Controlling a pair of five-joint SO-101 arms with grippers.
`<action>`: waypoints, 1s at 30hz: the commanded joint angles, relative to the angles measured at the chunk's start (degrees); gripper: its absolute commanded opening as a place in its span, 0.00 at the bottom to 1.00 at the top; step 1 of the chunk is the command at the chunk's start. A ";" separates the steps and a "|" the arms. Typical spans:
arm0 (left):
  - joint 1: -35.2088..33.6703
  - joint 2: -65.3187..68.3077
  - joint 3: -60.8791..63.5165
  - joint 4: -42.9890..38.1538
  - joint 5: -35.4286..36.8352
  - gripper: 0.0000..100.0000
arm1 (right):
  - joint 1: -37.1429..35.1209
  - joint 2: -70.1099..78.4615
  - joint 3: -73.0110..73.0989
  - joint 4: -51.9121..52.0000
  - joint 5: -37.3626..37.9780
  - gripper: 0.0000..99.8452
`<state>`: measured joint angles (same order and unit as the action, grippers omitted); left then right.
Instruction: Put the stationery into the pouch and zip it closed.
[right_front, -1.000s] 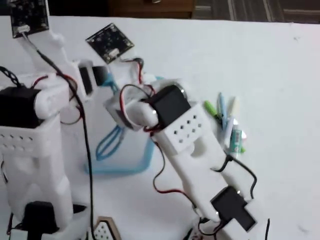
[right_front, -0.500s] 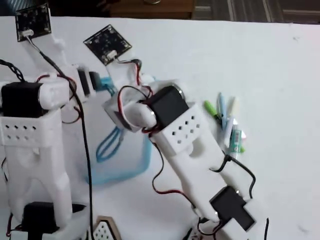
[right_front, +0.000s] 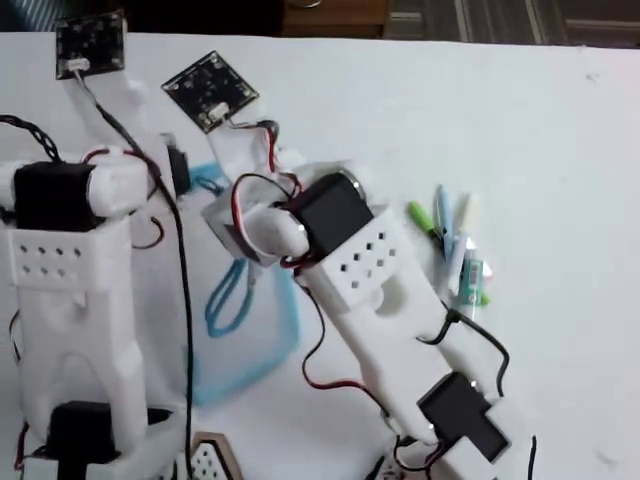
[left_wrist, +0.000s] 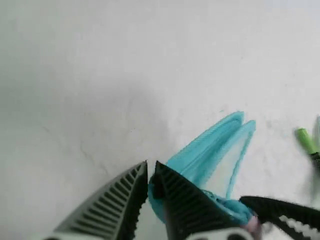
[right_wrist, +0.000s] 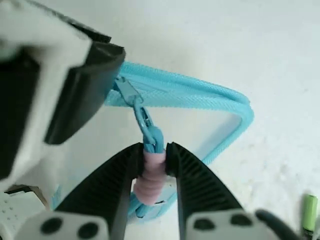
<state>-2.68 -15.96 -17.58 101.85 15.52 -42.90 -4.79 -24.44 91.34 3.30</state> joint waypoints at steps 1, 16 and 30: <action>0.22 1.54 0.18 0.44 -2.99 0.02 | 4.00 -1.71 0.09 0.31 1.67 0.02; 4.44 2.15 0.09 0.44 -4.57 0.02 | 19.21 -1.71 -0.35 -0.22 9.41 0.02; 4.35 2.24 0.09 -2.46 -8.97 0.02 | 28.00 -8.66 0.09 4.18 16.79 0.02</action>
<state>1.63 -13.76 -17.49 101.05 6.90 -15.30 -9.89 -23.91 94.15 19.65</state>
